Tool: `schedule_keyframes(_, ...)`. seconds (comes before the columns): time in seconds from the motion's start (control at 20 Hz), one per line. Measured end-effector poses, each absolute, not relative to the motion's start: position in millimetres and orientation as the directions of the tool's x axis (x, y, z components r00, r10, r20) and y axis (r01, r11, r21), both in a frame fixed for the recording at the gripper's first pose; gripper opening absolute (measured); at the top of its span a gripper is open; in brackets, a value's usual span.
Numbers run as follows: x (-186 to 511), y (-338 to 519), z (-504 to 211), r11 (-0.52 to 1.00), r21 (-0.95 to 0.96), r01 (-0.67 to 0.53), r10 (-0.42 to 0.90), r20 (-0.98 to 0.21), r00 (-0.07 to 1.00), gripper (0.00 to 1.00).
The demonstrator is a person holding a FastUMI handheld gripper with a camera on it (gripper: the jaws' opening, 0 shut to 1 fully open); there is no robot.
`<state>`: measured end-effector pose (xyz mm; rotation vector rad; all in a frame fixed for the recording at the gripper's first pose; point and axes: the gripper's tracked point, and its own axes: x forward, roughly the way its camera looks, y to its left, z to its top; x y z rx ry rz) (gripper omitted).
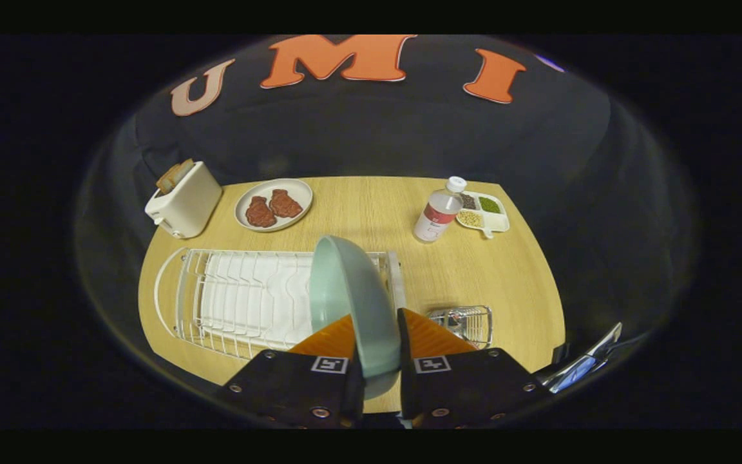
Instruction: Take the plate from the dish rack, then take the spoon from the basket and place it into the plate.
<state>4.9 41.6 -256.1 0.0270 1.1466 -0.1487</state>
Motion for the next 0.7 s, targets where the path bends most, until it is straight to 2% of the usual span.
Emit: schedule_keyframes(0.7,-117.3,24.1,-258.8,0.947,0.247,0.207,0.154,-0.911,0.383,0.23)
